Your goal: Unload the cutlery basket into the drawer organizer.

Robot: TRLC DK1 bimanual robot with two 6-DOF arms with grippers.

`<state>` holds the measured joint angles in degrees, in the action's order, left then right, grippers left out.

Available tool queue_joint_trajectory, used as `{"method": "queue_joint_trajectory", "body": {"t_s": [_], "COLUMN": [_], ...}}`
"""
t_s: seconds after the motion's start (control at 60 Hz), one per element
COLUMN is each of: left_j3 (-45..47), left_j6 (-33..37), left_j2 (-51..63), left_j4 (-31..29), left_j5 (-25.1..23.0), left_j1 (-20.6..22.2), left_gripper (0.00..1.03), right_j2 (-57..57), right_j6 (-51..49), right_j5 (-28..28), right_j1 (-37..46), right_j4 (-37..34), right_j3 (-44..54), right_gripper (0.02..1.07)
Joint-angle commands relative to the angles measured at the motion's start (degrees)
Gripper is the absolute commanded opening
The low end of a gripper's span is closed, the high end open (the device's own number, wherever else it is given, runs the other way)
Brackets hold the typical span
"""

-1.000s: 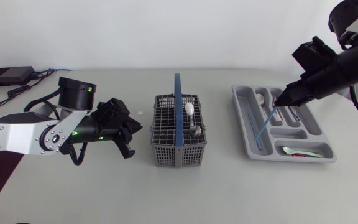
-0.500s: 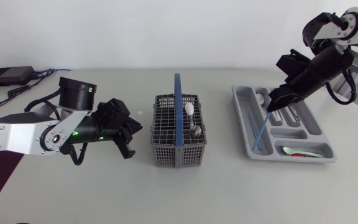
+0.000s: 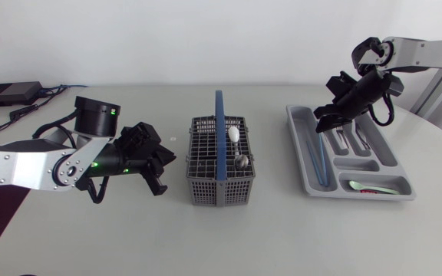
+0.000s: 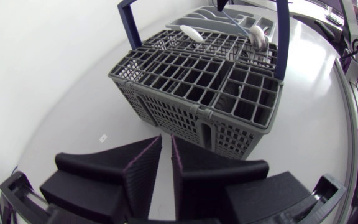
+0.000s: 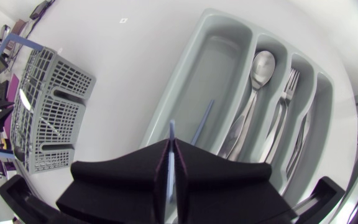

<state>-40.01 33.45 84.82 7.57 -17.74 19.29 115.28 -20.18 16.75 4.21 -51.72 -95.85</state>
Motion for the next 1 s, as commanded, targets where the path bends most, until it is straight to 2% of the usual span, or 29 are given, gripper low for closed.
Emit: {"method": "queue_joint_trajectory", "body": {"t_s": [0.0,0.133,0.217,0.3,0.533,0.633,0.717,0.8,0.9,0.983], "left_j3": [0.46,0.46,0.55,0.72,3.01,4.68,6.43,7.75,8.19,8.28], "left_j6": [1.44,1.53,1.53,1.53,1.44,1.97,2.67,3.46,3.81,4.08], "left_j2": [1.40,1.40,1.40,1.23,-4.22,-6.86,-9.67,-12.13,-13.36,-13.27], "left_j4": [0.25,0.25,0.16,0.07,-2.30,-3.71,-4.94,-6.87,-8.45,-8.72], "left_j5": [-0.54,-0.63,-0.63,-0.81,-1.77,-2.04,-2.04,-2.04,-1.95,-1.95], "left_j1": [-0.66,-0.83,-0.83,-0.74,-0.04,1.72,4.27,7.25,9.80,10.59], "left_gripper": [0.30,0.30,0.30,0.30,0.30,0.30,0.30,0.29,0.29,0.29], "right_j2": [3.19,2.93,0.29,-2.87,-8.59,-8.06,-5.86,-1.55,2.49,4.86], "right_j6": [2.34,3.75,4.10,4.19,4.80,6.12,7.88,9.37,10.52,11.04], "right_j5": [-0.23,-2.25,-3.22,-3.48,-0.32,0.65,2.58,3.81,4.69,5.13], "right_j1": [0.27,0.19,0.10,-0.60,-6.05,-9.04,-10.98,-12.82,-14.75,-16.07], "right_j4": [1.89,4.53,6.90,8.48,12.88,15.07,15.87,15.87,15.78,15.69], "right_j3": [-1.35,-0.83,0.93,3.13,7.70,7.17,4.89,0.84,-3.37,-6.28], "right_gripper": [0.14,0.48,0.61,0.66,0.66,0.62,0.48,0.28,0.11,0.09]}}
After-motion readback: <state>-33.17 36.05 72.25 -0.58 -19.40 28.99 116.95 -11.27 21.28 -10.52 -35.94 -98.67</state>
